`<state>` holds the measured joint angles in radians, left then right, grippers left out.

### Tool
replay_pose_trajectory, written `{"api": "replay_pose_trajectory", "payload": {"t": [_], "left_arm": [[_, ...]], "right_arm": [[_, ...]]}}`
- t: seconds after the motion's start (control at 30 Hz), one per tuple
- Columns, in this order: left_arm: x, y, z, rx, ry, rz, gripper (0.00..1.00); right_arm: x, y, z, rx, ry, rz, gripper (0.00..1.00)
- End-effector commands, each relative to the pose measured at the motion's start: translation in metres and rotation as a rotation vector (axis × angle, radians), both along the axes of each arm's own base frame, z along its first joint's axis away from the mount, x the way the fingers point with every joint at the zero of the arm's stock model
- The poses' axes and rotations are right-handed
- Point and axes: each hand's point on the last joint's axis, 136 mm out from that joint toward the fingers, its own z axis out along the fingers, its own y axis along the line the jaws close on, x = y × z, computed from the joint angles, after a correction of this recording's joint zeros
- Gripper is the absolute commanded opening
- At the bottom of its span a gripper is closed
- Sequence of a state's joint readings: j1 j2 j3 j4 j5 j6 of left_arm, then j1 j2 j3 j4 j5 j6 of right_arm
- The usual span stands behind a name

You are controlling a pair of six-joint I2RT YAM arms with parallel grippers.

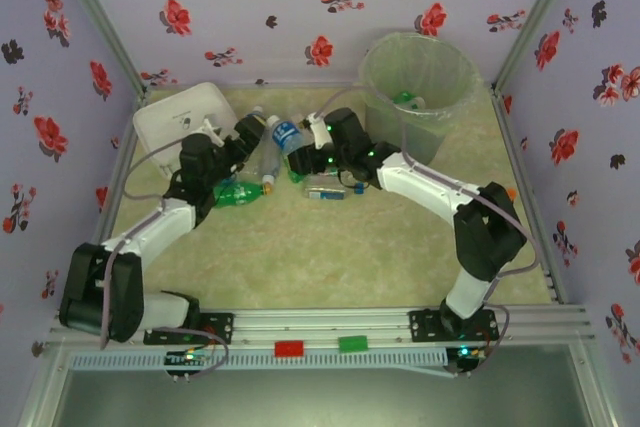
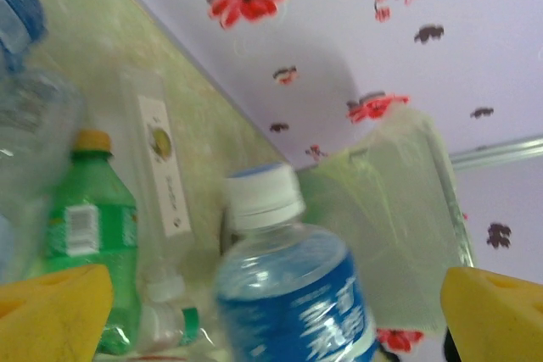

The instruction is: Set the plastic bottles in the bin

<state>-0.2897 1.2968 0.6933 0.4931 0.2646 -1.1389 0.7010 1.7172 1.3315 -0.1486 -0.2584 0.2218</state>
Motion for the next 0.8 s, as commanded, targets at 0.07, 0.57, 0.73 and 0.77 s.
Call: {"api": "replay_pose_trajectory", "payload": {"t": [0.07, 0.57, 0.73, 0.77], "left_arm": [[-0.011, 0.033, -0.012, 0.092, -0.007, 0.064, 1.00], [-0.046, 0.051, -0.064, 0.229, 0.116, 0.082, 1.00], [-0.049, 0.055, -0.067, 0.246, 0.126, 0.096, 1.00], [-0.049, 0.056, -0.067, 0.247, 0.125, 0.099, 1.00]], "right_arm": [[0.046, -0.057, 0.073, -0.068, -0.177, -0.176, 0.44], [0.106, -0.223, 0.159, -0.243, -0.342, -0.741, 0.46], [0.110, -0.253, 0.139, -0.279, -0.271, -0.811, 0.46], [0.112, -0.257, 0.133, -0.284, -0.250, -0.818, 0.46]]}}
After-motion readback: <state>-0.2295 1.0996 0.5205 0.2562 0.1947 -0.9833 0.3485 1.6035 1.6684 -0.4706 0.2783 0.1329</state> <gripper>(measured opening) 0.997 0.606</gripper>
